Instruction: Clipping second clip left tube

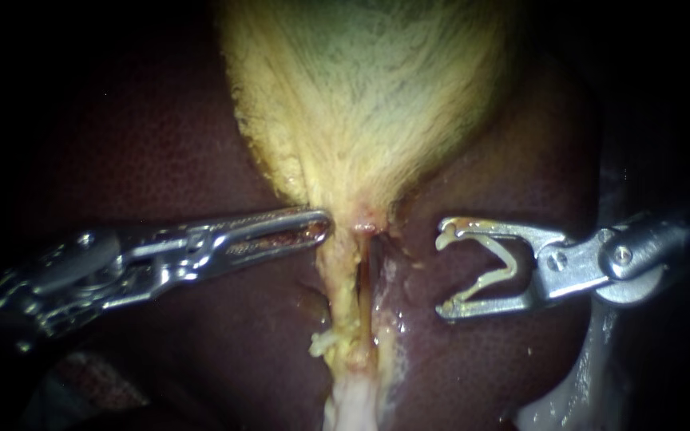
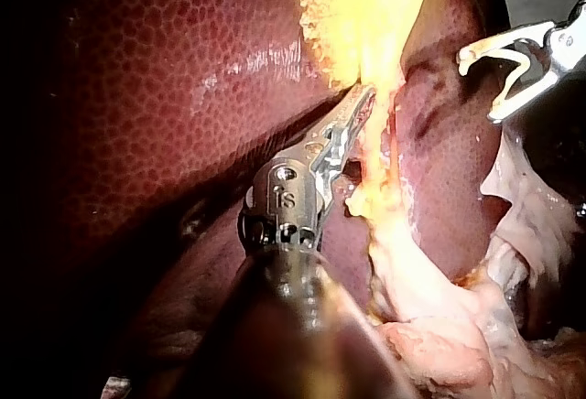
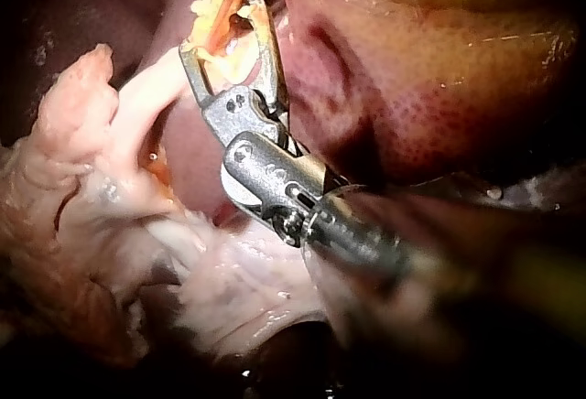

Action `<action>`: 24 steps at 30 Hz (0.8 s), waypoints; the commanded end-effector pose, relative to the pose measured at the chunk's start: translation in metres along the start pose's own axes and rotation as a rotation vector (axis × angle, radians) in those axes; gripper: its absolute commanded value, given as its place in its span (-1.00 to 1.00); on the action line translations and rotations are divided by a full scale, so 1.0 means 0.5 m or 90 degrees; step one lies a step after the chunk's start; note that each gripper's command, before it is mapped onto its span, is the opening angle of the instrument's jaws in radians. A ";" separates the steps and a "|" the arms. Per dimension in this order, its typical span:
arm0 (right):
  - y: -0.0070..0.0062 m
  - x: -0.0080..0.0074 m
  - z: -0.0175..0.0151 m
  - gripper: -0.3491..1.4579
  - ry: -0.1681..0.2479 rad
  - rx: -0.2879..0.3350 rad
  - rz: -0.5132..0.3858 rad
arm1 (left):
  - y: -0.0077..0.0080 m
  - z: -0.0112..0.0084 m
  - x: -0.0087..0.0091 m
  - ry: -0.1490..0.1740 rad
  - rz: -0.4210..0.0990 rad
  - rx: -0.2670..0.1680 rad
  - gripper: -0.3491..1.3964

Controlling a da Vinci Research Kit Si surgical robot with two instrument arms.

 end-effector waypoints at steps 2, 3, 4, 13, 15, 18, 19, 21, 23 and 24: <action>-0.0010 -0.0010 0.0025 0.05 0.002 0.008 0.013 | -0.0002 -0.0014 -0.0006 0.002 0.000 0.005 -1.00; -0.0015 -0.0015 0.0040 0.05 0.002 0.008 0.022 | -0.0001 -0.0026 -0.0010 0.003 -0.001 0.006 -1.00; -0.0021 -0.0022 0.0063 0.05 0.003 0.009 0.031 | -0.0001 -0.0035 -0.0014 0.003 -0.001 0.006 -1.00; -0.0058 -0.0092 0.0251 0.05 0.006 0.032 0.073 | 0.0010 -0.0130 -0.0028 -0.001 -0.006 -0.009 -1.00; -0.0057 -0.0102 0.0276 0.05 0.006 0.032 0.077 | 0.0009 -0.0139 -0.0030 -0.002 -0.010 -0.011 -1.00; -0.0048 -0.0114 0.0299 0.05 0.003 0.030 0.083 | 0.0002 -0.0149 -0.0030 0.000 -0.010 -0.012 -1.00; -0.0044 -0.0118 0.0301 0.05 0.001 0.030 0.087 | -0.0002 -0.0152 -0.0030 0.000 -0.010 -0.012 -1.00; -0.0034 -0.0127 0.0303 0.05 -0.007 0.031 0.090 | -0.0007 -0.0157 -0.0030 -0.001 -0.010 -0.013 -1.00; -0.0026 -0.0136 0.0303 0.04 -0.020 0.033 0.090 | -0.0014 -0.0162 -0.0031 -0.001 -0.011 -0.014 -1.00; -0.0022 -0.0143 0.0303 0.04 -0.032 0.037 0.090 | -0.0016 -0.0164 -0.0032 -0.001 -0.011 -0.014 -1.00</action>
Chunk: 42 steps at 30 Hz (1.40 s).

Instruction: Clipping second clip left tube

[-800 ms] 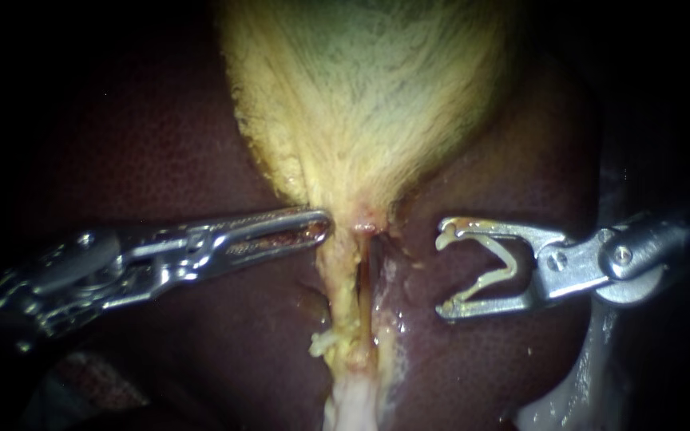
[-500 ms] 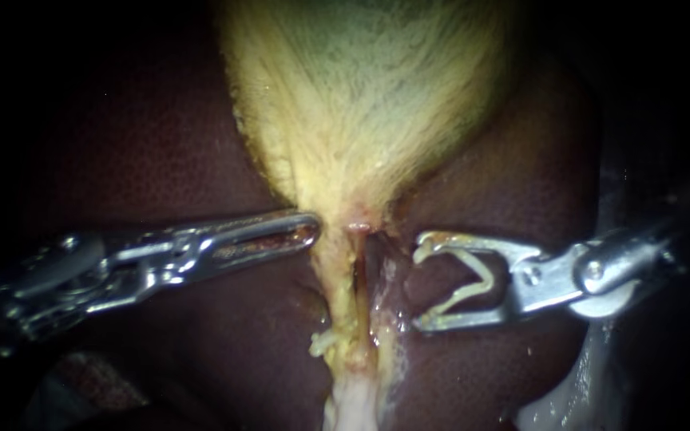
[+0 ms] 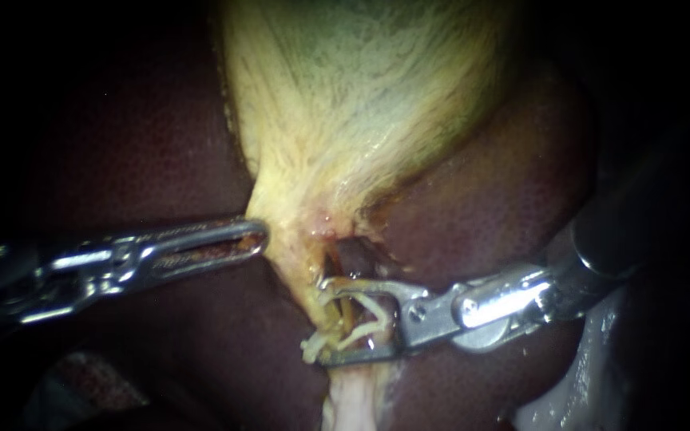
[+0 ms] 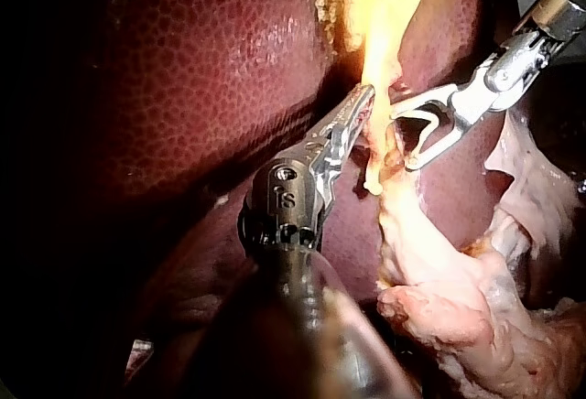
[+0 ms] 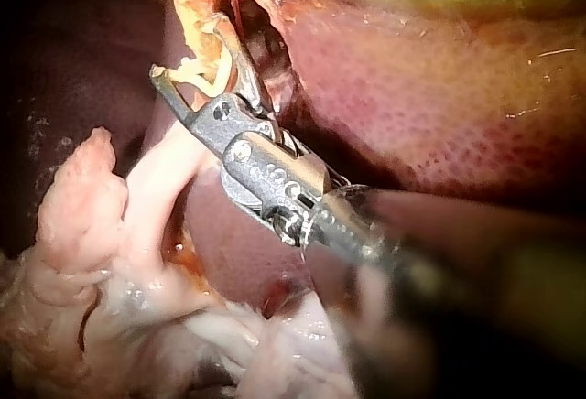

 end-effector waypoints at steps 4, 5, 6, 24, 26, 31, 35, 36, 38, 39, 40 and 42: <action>0.0011 -0.0020 0.0007 0.03 -0.021 0.002 -0.003 | -0.0013 -0.0007 -0.0006 -0.005 -0.002 0.000 -1.00; 0.0012 -0.0024 0.0011 0.03 -0.021 0.002 -0.004 | -0.0015 -0.0008 -0.0007 -0.005 -0.002 0.000 -1.00; 0.0012 -0.0028 0.0016 0.03 -0.021 0.001 -0.001 | -0.0017 -0.0010 -0.0008 -0.007 -0.002 0.001 -1.00; -0.0030 -0.0031 0.0130 -0.06 -0.033 0.079 -0.002 | -0.0032 0.0023 -0.0016 -0.010 -0.004 -0.002 -1.00; -0.0030 -0.0032 0.0132 -0.12 -0.035 0.079 0.001 | -0.0032 0.0025 -0.0016 -0.010 -0.004 -0.003 -1.00; -0.0025 -0.0025 0.0108 -0.81 -0.056 0.052 0.034 | -0.0032 0.0026 -0.0016 -0.011 -0.004 -0.003 -1.00; -0.0010 -0.0011 0.0080 -1.00 -0.061 0.039 0.075 | -0.0032 0.0027 -0.0016 -0.011 -0.004 -0.003 -1.00; -0.0007 -0.0009 0.0076 -1.00 -0.061 0.039 0.076 | -0.0031 0.0027 -0.0016 -0.011 -0.004 -0.003 -1.00; -0.0007 -0.0012 0.0077 -1.00 -0.061 0.039 0.083 | -0.0030 0.0028 -0.0016 -0.011 -0.004 -0.003 -1.00; -0.0009 -0.0015 0.0080 -1.00 -0.064 0.039 0.086 | -0.0030 0.0028 -0.0016 -0.011 -0.004 -0.003 -1.00; -0.0010 -0.0019 0.0083 -1.00 -0.066 0.039 0.085 | -0.0029 0.0028 -0.0016 -0.011 -0.004 -0.003 -1.00; -0.0011 -0.0025 0.0086 -1.00 -0.070 0.038 0.087 | -0.0029 0.0029 -0.0016 -0.011 -0.004 -0.003 -1.00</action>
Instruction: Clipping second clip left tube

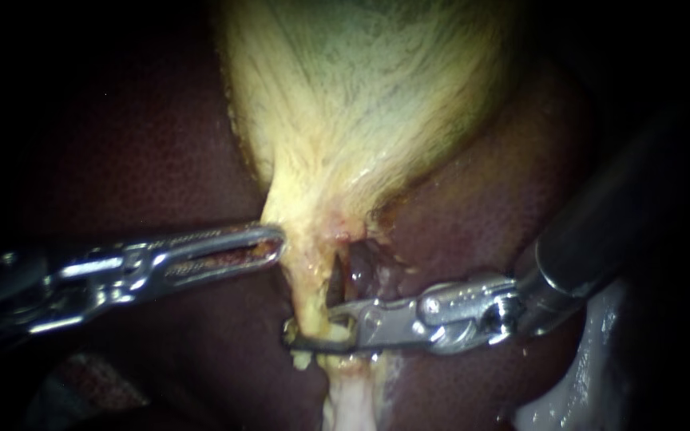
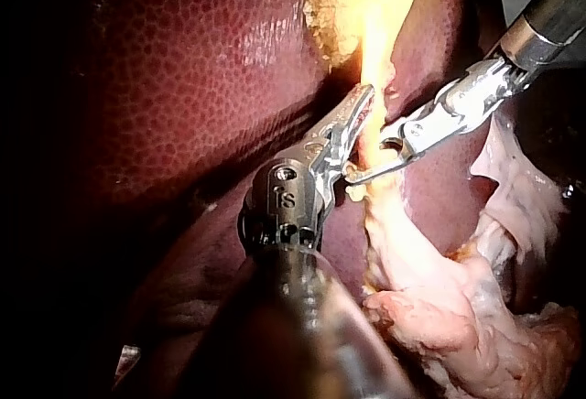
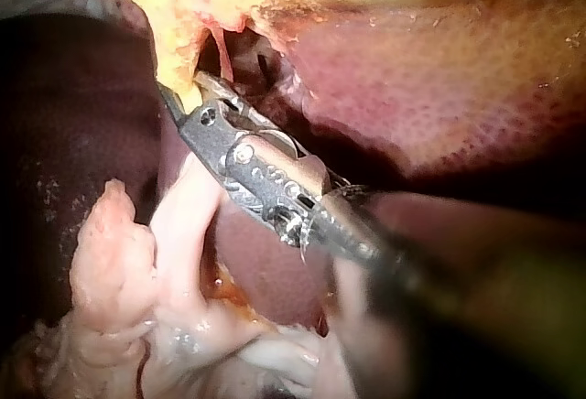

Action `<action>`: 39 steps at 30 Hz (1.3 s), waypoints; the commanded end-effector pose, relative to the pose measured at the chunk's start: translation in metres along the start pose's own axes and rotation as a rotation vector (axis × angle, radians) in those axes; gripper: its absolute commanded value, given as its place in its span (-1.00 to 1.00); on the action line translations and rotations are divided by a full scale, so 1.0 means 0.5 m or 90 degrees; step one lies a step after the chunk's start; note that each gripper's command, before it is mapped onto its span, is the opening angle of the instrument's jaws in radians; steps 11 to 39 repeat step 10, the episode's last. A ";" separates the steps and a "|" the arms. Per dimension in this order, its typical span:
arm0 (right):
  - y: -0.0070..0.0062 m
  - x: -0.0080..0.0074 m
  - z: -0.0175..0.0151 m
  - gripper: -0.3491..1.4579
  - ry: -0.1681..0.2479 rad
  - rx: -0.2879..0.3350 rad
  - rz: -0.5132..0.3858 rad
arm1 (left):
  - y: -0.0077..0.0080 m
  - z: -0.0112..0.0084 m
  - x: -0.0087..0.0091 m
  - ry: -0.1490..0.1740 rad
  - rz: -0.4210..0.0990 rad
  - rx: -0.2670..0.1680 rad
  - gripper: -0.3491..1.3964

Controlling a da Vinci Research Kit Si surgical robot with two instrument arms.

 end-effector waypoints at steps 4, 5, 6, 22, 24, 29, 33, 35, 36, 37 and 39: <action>-0.0002 -0.0008 0.0006 -1.00 -0.005 0.000 0.003 | 0.0001 0.0002 0.0000 0.000 0.000 0.000 -1.00; -0.0003 -0.0008 0.0006 -1.00 -0.005 0.000 0.003 | 0.0001 0.0003 0.0000 0.000 0.000 0.000 -1.00; -0.0003 -0.0008 0.0006 -1.00 -0.005 0.000 0.007 | 0.0001 0.0003 0.0000 0.000 0.000 0.000 -1.00; -0.0004 -0.0008 0.0006 -1.00 -0.005 0.000 0.007 | 0.0003 0.0004 0.0000 0.000 0.000 0.000 -1.00; -0.0004 -0.0008 0.0006 -1.00 -0.005 0.000 0.007 | 0.0003 0.0004 0.0000 0.000 0.000 0.000 -1.00; -0.0004 -0.0008 0.0006 -1.00 -0.005 0.000 0.007 | 0.0003 0.0004 0.0000 0.000 0.000 0.000 -1.00; -0.0004 -0.0008 0.0006 -1.00 -0.005 0.000 0.007 | 0.0003 0.0004 0.0000 0.000 0.000 0.000 -1.00; -0.0004 -0.0008 0.0006 -1.00 -0.005 0.000 0.007 | 0.0003 0.0004 0.0000 0.000 0.000 0.000 -1.00; -0.0004 -0.0008 0.0006 -1.00 -0.005 0.000 0.007 | 0.0003 0.0004 0.0000 0.000 0.000 0.000 -1.00; -0.0004 -0.0008 0.0006 -1.00 -0.005 0.000 0.007 | 0.0003 0.0004 0.0000 0.000 0.000 0.000 -1.00; -0.0004 -0.0008 0.0006 -1.00 -0.005 0.000 0.007 | 0.0003 0.0004 0.0000 0.000 0.000 0.000 -1.00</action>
